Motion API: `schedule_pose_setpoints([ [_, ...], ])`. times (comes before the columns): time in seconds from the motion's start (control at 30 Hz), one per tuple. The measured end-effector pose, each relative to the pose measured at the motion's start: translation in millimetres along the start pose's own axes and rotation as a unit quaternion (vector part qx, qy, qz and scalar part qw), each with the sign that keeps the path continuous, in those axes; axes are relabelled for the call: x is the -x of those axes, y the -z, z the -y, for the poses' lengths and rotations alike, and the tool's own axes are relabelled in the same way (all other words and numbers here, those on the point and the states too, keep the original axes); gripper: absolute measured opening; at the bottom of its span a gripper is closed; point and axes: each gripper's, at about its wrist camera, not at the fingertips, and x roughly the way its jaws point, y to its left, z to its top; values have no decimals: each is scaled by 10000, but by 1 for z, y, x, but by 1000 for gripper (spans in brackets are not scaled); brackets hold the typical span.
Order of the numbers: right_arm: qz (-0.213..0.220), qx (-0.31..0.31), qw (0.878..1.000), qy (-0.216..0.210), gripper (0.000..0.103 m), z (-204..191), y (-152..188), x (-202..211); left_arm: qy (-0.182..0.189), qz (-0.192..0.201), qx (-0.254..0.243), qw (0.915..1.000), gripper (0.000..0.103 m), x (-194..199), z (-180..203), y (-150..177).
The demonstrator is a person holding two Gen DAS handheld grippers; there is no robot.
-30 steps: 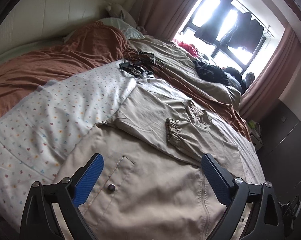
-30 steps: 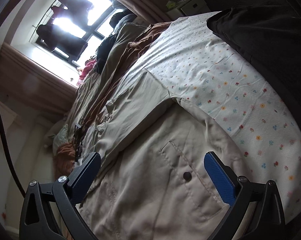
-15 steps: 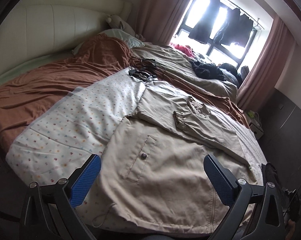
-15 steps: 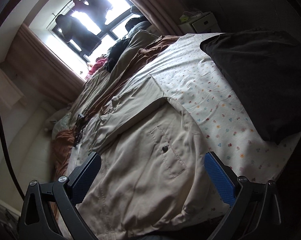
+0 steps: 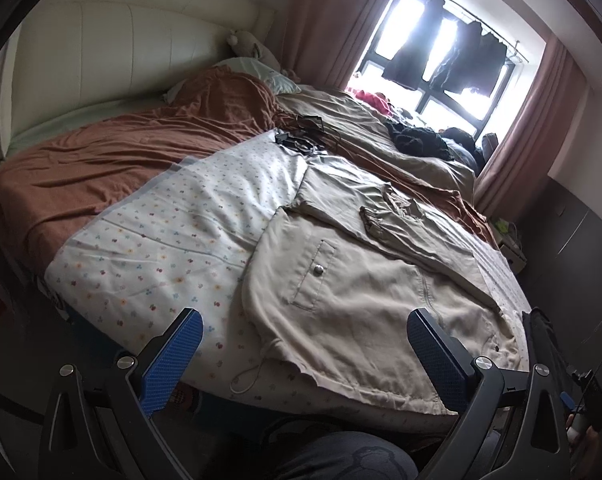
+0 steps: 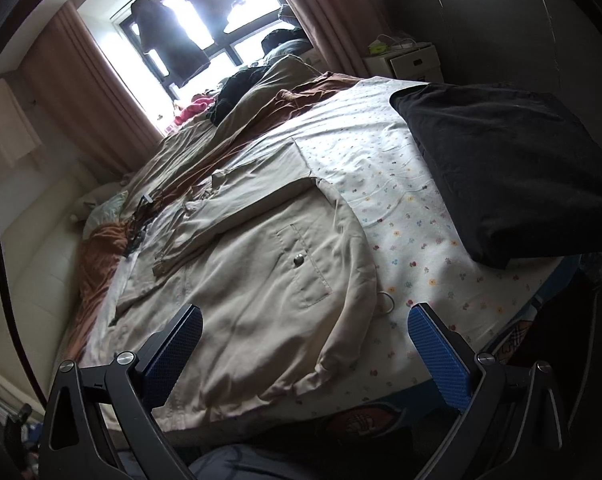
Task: Fold large clothes
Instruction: 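Move both tools back to the jacket hem, then grasp the beige jacket hem with both tools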
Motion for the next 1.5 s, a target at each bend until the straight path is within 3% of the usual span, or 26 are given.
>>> schedule_pose_setpoints([
  [0.23, -295, -70, 9995, -69, 100, 23, 22, -4, 78, -244, 417, 9988, 90, -7, -33, 27],
  [0.3, -384, -162, 9991, -81, 95, 33, 26, -8, 131, -384, 541, 9977, 82, -15, -39, 33],
  [0.5, -715, -494, 9961, -166, 73, 56, 33, -28, 253, -666, 568, 9958, 72, -42, -46, 37],
  [0.7, -817, -806, 9921, -501, 70, 62, 30, -51, 337, -878, 697, 9931, 61, -71, -50, 34],
  [1.03, -1296, -1202, 9796, -960, 63, 60, 36, -111, 364, -1224, 830, 9883, 60, -125, -55, 24],
  [1.2, -1299, -1364, 9748, -1198, 63, 58, 34, -127, 348, -1442, 954, 9843, 51, -153, -61, 18],
  [1.5, -1285, -1636, 9669, -1475, 63, 52, 25, -154, 432, -1538, 1088, 9811, 47, -185, -64, 2],
])
